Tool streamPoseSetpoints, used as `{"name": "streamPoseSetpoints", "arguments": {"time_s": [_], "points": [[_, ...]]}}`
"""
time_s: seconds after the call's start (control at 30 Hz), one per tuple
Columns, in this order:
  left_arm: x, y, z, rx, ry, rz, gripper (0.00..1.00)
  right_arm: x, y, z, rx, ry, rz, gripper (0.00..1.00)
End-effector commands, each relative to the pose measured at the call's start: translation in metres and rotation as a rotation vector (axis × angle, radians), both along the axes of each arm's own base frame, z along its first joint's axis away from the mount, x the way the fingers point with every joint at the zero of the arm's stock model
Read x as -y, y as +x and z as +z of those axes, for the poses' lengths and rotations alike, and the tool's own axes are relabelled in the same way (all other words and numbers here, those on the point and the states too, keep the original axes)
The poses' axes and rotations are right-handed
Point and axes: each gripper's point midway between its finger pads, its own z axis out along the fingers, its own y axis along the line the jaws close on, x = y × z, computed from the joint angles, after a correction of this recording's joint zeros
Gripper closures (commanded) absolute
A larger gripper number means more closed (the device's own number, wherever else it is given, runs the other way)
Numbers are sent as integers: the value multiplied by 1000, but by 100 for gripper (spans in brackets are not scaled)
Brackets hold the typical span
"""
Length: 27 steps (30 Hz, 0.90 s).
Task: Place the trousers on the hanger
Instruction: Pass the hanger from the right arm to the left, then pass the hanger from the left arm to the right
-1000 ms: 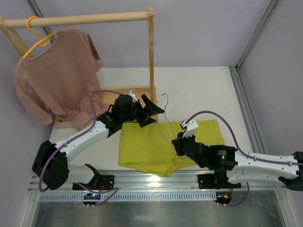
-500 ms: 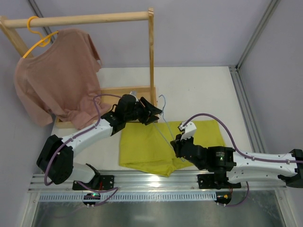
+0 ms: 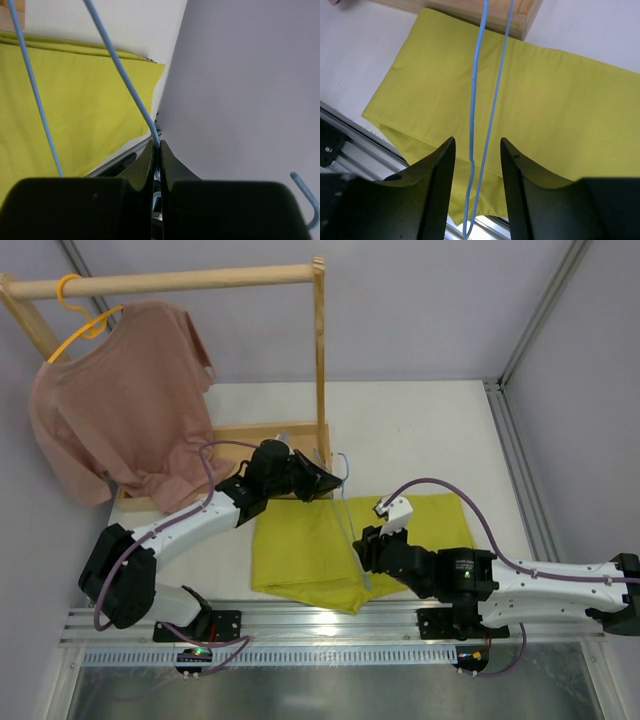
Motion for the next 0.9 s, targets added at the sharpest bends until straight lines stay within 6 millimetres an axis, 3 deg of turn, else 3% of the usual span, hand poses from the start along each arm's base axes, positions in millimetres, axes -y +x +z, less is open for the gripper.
{"name": "streamPoseSetpoints", "arguments": {"time_s": [0.0, 0.17, 0.3, 0.47, 0.5, 0.87], "points": [[3, 6, 28, 61, -42, 20, 100, -5, 7, 37, 43, 58, -28, 53], [4, 3, 28, 62, -28, 30, 100, -11, 16, 61, 81, 66, -69, 44], [11, -2, 27, 55, -31, 16, 100, -19, 31, 72, 128, 35, -121, 45], [17, -9, 28, 58, -31, 1, 100, -19, 62, 76, 105, 26, -196, 51], [17, -11, 28, 60, -30, -6, 100, -14, 76, 78, 99, 48, -230, 51], [17, -17, 26, 56, -34, -33, 100, -28, 86, 81, 111, 78, -136, 62]]}}
